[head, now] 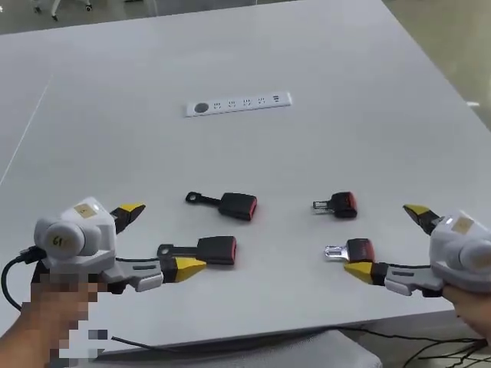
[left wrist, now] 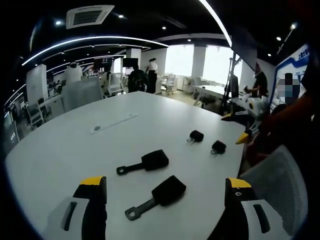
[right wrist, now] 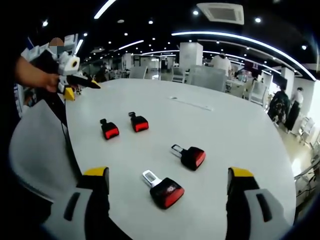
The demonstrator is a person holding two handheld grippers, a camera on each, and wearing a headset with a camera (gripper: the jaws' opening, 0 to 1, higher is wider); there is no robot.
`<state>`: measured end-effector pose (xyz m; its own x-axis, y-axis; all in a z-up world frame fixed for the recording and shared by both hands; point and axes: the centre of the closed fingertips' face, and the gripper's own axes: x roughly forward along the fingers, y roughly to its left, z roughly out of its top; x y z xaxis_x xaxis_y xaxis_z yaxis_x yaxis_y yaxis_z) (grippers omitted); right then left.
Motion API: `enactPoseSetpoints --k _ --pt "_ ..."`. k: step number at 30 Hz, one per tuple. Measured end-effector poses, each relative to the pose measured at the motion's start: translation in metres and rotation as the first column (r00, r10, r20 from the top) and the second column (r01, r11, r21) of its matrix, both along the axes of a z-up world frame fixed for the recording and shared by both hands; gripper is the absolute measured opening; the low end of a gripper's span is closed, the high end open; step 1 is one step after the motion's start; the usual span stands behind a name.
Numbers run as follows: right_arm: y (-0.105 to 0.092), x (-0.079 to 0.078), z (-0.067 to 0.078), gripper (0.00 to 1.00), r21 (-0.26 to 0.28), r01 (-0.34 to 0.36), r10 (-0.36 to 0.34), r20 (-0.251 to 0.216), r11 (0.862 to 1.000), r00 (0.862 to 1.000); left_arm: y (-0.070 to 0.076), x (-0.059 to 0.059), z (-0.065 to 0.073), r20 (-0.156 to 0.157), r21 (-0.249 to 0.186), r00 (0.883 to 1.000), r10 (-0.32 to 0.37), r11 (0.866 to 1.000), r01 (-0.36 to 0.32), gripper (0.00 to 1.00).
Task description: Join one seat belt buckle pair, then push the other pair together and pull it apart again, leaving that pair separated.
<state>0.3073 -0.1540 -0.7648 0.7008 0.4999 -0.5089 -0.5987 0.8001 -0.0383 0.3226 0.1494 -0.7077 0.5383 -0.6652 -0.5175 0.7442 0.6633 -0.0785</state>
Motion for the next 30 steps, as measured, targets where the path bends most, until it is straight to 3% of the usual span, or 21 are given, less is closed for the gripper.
enactPoseSetpoints --k 15,30 --pt "0.0037 0.0006 0.007 1.0 -0.001 -0.004 0.004 0.012 1.0 1.0 0.0023 -0.0013 0.0019 0.004 0.004 1.0 0.001 1.0 -0.001 1.0" --pt "0.0034 0.001 0.0014 1.0 -0.008 -0.027 0.027 0.0 1.0 1.0 0.0037 -0.0035 0.0003 0.001 0.017 1.0 -0.001 1.0 0.001 1.0"
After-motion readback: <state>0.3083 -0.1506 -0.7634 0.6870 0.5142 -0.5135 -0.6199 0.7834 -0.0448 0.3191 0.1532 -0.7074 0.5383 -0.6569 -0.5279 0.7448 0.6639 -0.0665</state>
